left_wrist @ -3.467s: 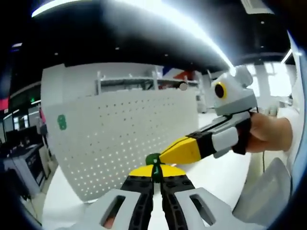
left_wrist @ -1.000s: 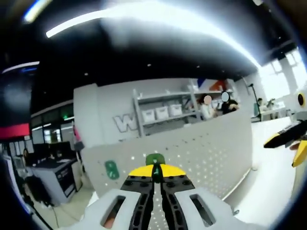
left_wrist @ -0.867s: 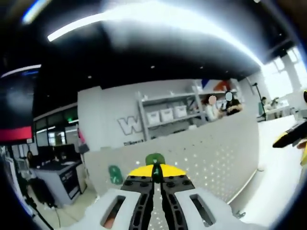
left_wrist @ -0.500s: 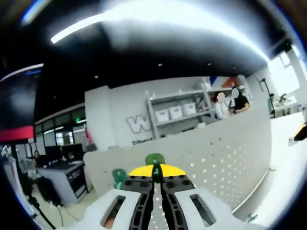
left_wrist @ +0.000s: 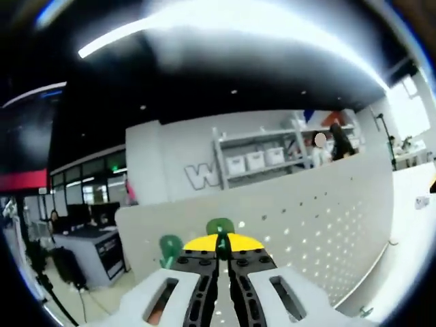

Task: Insert the hook assembly into the mounting plate slot until the hook locks in place.

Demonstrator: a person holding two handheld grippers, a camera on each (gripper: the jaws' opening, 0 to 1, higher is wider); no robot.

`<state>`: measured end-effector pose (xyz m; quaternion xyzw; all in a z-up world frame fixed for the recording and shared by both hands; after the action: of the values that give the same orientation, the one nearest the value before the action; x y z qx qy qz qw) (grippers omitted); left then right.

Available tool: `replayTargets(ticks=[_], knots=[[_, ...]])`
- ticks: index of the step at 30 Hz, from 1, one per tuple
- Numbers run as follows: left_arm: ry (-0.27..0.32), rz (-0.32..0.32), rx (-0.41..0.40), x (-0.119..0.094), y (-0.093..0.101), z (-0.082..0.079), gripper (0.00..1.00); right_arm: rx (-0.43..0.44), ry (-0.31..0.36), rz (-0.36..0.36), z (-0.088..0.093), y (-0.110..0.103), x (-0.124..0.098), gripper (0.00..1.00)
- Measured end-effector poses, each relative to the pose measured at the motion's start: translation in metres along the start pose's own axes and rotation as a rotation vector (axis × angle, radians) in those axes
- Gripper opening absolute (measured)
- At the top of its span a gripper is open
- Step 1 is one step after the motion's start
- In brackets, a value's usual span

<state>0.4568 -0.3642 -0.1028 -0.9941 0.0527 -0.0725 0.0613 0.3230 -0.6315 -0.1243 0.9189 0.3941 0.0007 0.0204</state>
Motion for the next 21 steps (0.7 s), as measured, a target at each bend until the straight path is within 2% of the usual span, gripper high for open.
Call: replayTargets(ticks=[8,21], knots=[[0.000,0.004,-0.007,0.0016,-0.0013,0.0036,0.03,-0.005,-0.016,-0.002,0.0005,-0.0019,0.0020,0.63],[0.003,0.009,0.025,0.0086,-0.0018,0.0062,0.03,-0.009,-0.030,0.007,0.0020,-0.0013,0.0022,0.62]])
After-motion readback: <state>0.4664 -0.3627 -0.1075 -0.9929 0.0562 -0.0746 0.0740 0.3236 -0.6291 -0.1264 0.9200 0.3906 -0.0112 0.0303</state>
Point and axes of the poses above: the point that each gripper's makers call its tool centre point, and the gripper's own axes: x roughly forward along the fingers, y roughly to its right, z roughly out of its underside, the point moved 8 cm from there along -x, roughly backward along the fingers, and after that the axes turned 3 degrees about -x, right-handed, at the moved point
